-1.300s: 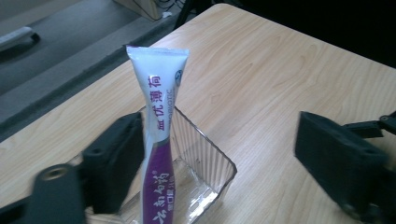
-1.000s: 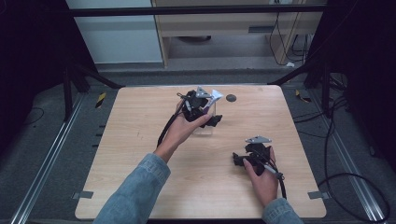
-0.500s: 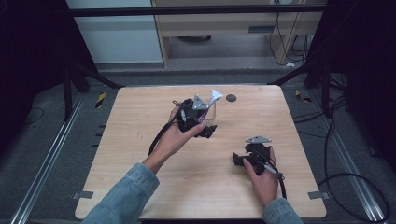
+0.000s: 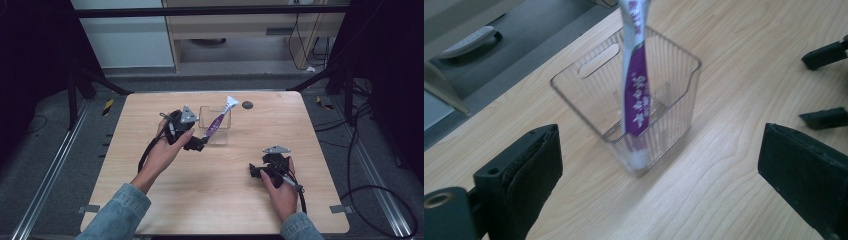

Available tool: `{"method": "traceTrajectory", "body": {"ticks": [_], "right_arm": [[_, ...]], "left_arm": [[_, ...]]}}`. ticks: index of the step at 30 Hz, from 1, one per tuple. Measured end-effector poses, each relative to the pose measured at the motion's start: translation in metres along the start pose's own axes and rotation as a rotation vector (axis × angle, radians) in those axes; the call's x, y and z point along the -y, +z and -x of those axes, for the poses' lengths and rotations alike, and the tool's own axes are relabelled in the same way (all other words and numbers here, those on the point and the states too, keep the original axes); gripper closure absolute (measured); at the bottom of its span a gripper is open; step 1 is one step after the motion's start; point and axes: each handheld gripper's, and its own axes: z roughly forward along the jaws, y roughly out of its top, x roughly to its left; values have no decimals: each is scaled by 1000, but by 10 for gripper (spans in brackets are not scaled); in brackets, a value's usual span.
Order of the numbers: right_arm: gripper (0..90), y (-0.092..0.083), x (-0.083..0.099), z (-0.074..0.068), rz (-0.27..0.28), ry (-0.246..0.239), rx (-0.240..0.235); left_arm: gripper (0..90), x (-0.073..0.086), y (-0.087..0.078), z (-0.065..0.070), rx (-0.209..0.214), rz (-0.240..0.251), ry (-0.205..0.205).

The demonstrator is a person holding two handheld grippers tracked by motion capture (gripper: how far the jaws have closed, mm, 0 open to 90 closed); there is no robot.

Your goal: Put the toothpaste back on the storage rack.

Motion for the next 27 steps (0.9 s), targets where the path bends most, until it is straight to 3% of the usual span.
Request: {"method": "traceTrajectory", "body": {"ticks": [4,15,21,27], "right_arm": [[7,0,0,0,1,-2,0],[6,0,0,0,-1,1,0],[7,0,0,0,-1,1,0],[7,0,0,0,0,1,0]], "left_arm": [[46,12,1,-7,-23,-26,9],[47,47,11,-22,-35,-71,-26],[48,68,11,-31,-47,-92,-64],[48,90,14,-41,-81,-141,-61]]}}
